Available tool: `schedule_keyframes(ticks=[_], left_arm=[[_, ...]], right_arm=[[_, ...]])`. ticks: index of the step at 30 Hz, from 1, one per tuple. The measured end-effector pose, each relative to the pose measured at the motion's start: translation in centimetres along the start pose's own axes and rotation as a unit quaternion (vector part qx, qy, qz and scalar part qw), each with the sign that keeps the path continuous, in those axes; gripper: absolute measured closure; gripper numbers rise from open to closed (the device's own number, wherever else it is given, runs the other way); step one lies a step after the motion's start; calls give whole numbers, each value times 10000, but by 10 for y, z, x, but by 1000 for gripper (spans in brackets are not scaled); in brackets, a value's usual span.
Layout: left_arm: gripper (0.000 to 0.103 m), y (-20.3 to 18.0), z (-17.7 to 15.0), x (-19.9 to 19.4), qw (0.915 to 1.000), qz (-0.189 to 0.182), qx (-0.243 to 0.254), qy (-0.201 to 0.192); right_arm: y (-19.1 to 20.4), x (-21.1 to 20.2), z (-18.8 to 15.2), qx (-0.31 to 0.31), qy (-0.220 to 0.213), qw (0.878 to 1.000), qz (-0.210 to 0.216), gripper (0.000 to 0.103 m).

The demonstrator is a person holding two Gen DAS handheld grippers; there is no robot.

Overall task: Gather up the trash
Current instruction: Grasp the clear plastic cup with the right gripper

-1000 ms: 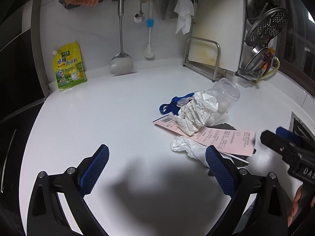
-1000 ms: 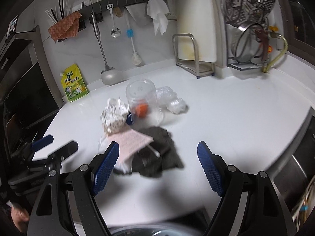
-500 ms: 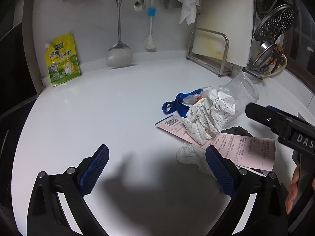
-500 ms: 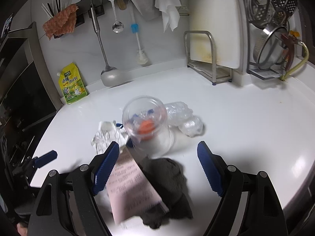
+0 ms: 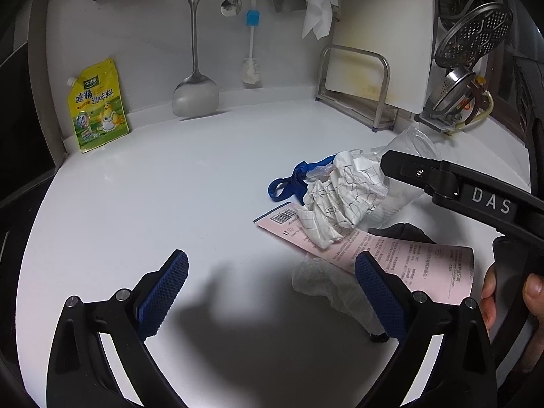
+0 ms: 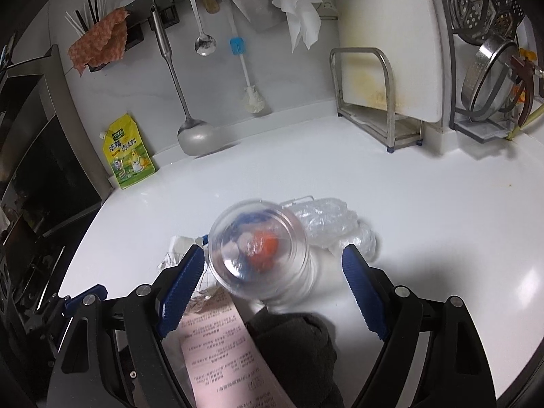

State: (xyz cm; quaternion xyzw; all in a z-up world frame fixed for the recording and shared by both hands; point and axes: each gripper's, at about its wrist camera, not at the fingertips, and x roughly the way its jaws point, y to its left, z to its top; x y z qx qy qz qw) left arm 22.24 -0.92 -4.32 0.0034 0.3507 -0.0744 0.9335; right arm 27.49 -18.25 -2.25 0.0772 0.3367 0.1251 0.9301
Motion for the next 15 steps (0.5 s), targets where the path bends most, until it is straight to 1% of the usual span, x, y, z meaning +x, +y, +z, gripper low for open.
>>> schedule_keyframes(ticks=[1,3,5,11,15], left_arm=[[6,0,1,0,10000,-17,-12,0],[6,-2,4,1,10000,-46,-38,-1],[6,-5,6,2,10000,-72,-59,8],[6,-12,14,8,9999,-110,-112,61],[6,-18,17,13,9998,-136,-127,103]], right_arm=[[1,0,0,-38,-26,10000,-10,24],[1,-1,0,-76,-59,10000,-18,32],[1,0,1,-111,-17,9999,15,52],[-3,-7,-2,-81,-65,9999,45,54],[-13,-19,-3,2,-190,9998,-35,54]])
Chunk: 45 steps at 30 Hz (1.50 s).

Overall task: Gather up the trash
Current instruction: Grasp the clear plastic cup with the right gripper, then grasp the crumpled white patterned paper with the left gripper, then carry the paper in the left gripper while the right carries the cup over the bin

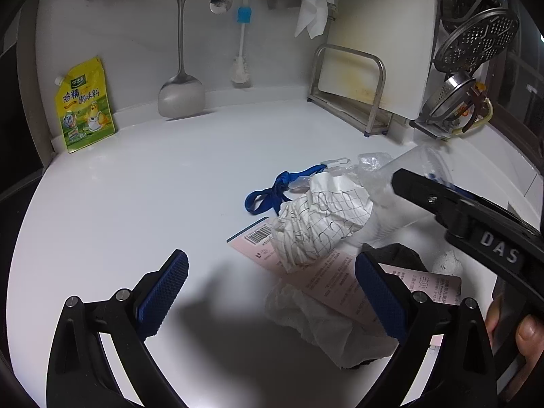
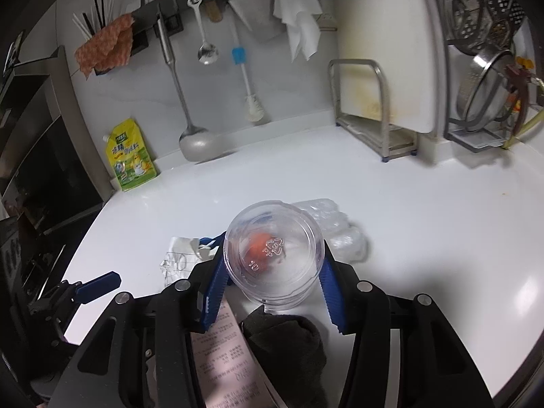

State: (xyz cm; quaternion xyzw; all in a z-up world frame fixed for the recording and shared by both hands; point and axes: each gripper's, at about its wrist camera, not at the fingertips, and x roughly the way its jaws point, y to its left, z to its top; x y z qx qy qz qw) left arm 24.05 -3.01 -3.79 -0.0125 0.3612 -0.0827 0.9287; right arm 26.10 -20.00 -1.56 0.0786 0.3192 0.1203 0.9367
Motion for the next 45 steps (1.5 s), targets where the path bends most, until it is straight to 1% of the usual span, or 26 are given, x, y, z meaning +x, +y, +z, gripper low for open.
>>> schedule_keyframes(ticks=[3,7,13,18,19,20,21,23,24,25,28,29,31,34,37,41,45], left_arm=[[6,-5,3,5,10000,12,-13,54],[6,-11,7,11,9999,56,-59,73],[6,-26,15,21,9999,80,4,108],[8,-36,20,33,9996,250,110,103],[10,-37,20,34,9995,280,121,98],[19,-37,21,35,9994,300,131,83],[25,-38,21,36,9994,313,151,94],[40,-37,21,37,9993,315,164,140],[43,-35,21,39,9993,284,147,169],[51,-35,22,39,9994,255,130,195],[65,-31,23,36,9995,229,93,190],[66,-29,23,32,9996,216,63,143],[66,-25,25,20,9998,210,32,-17],[66,-21,25,2,9992,326,150,-188],[66,-14,20,-19,9989,332,177,-290],[66,-8,2,-48,9982,383,283,-377],[66,-9,-24,-78,9982,281,327,-407]], right_arm=[[-10,-10,0,137,-65,9999,-22,54],[-23,-27,-2,218,-245,9993,-172,54],[-43,-47,-6,459,-415,9977,-264,54],[-55,-62,-12,596,-532,9964,-282,54],[-59,-64,-13,621,-538,9961,-317,54],[-61,-65,-14,651,-549,9958,-341,54],[-63,-66,-15,680,-562,9954,-363,54],[-66,-68,-15,738,-589,9947,-399,54],[-68,-69,-16,774,-611,9942,-424,54],[-69,-70,-17,788,-622,9940,-443,54],[-74,-75,-20,846,-670,9930,-483,54],[-75,-76,-22,855,-681,9928,-493,54],[-76,-79,-25,858,-691,9925,-521,54],[-78,-84,-33,865,-671,9926,-524,54],[-75,-94,-43,810,-674,9929,-549,54],[-72,-112,-57,845,-659,9925,-586,54],[-62,-136,-74,857,-689,9921,-597,54]])
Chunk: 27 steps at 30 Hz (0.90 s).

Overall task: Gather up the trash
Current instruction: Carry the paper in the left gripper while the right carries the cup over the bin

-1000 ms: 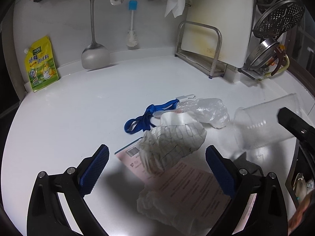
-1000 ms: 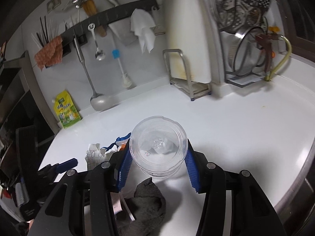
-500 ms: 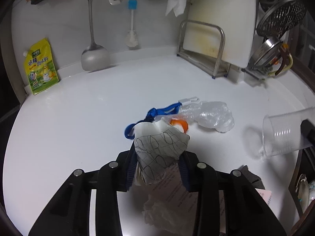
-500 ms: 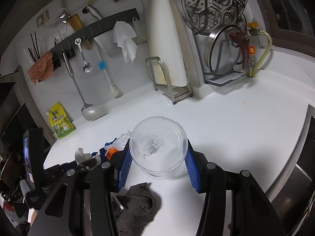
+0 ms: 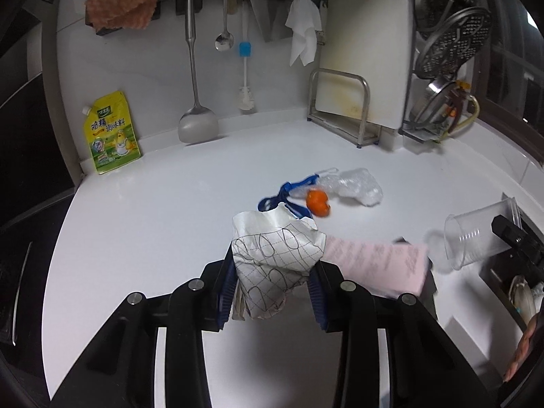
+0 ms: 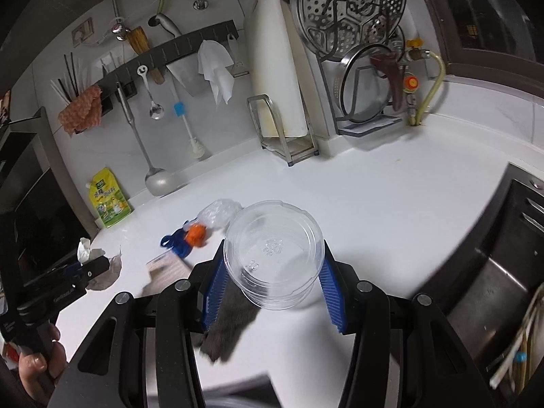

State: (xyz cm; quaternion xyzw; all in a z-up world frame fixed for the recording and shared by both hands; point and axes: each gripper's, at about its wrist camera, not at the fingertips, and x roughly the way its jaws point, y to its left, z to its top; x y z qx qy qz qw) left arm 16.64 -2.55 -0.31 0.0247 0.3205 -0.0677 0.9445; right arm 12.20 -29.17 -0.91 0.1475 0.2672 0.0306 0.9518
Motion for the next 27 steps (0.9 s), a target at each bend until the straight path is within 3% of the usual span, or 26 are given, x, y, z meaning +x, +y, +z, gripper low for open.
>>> schedule_keyframes(ticks=[14,27], left_arm=[[66,-26,-78,-86,9986,-387,355,11],[66,-33,-130,-115,9970,-546,505,217]], right_arm=[[35,-103,-83,17,212,9997,100,54],[47,-153,-132,-136,404,9991,27,54]])
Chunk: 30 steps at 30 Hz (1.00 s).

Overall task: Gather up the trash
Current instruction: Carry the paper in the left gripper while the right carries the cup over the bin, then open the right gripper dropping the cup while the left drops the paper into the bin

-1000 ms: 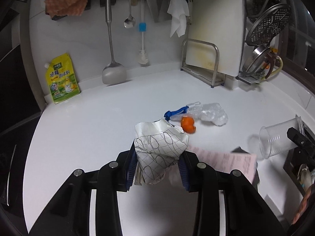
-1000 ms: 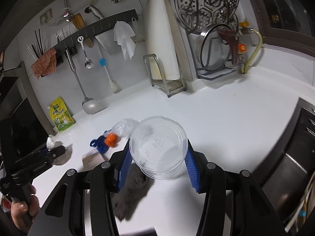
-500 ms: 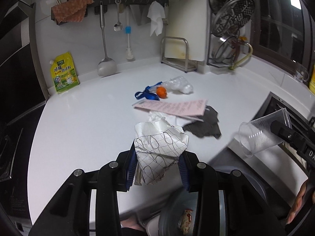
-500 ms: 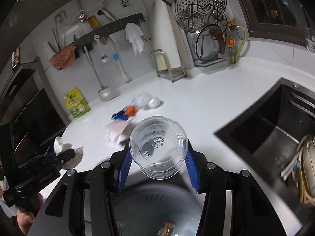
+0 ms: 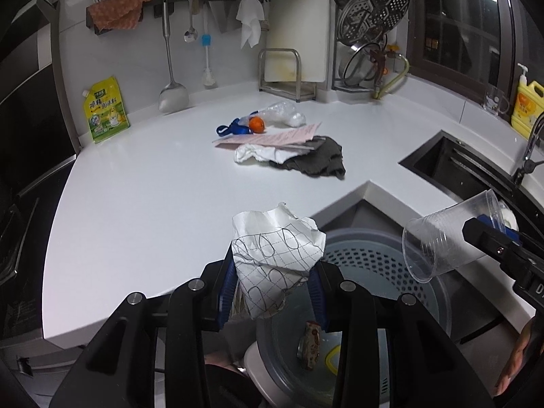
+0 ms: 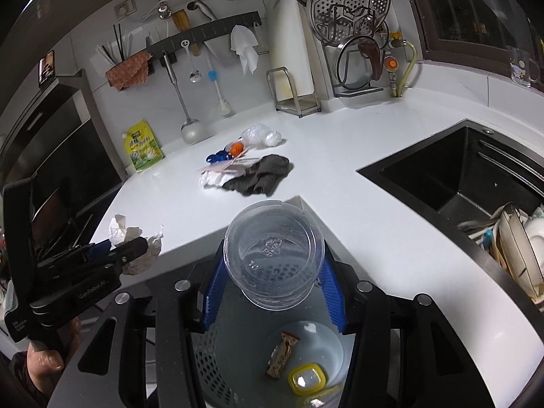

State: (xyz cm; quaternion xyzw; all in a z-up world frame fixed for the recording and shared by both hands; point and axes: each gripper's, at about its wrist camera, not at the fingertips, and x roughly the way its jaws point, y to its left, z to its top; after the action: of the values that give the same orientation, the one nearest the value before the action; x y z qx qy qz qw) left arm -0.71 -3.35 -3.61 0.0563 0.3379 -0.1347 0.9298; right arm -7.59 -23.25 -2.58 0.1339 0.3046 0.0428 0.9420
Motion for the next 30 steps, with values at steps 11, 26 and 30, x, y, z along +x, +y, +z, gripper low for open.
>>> schedule_keyframes(ticks=[11,26,30], left_arm=[[66,-12,-33,1,9994,-153,48,320],[65,-23,-49,8,9977,-314,137,589],[64,-24,-53,13,9970,-336,155,686]], right_arm=[[-1,-2,-43,110,331,9994,75,54],[-9,11,-61,214,610,9979,-48,54],[-8,17,-64,192,692,9974,-49,54]])
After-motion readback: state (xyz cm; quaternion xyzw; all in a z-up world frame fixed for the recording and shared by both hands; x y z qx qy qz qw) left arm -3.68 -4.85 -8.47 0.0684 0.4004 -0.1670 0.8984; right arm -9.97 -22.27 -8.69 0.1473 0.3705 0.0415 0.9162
